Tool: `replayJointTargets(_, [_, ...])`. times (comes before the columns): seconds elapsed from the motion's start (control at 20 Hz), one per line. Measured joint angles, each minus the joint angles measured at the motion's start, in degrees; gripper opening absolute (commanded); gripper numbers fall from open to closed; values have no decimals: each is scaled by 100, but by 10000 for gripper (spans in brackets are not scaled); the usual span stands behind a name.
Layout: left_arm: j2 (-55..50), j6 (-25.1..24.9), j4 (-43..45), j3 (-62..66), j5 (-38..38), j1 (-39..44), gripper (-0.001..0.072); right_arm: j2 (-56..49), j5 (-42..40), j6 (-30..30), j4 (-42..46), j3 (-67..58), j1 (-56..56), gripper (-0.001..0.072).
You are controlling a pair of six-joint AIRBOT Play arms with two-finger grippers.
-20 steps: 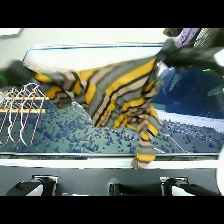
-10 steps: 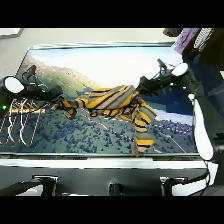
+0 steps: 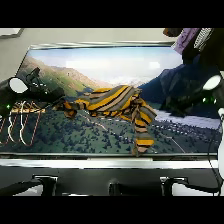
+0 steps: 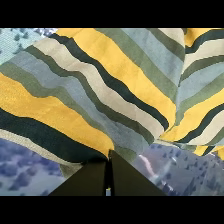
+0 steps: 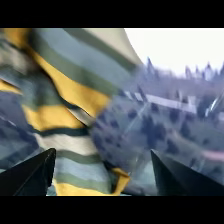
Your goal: Fold the clothes and pants, and hang the long-sleeved shirts on hangers.
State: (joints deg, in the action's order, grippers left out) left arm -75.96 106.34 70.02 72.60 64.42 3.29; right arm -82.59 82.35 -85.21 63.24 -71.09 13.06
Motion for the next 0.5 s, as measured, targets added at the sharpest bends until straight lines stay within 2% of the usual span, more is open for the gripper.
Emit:
replayJointTargets(0.25, [-4,-4,0,0,0,0,23,146,-826,337,-879,1628,74,651])
replayJointTargets(0.5, [-9,-4,2,0,-50,0,23,175,-1211,595,-1364,2387,24,650])
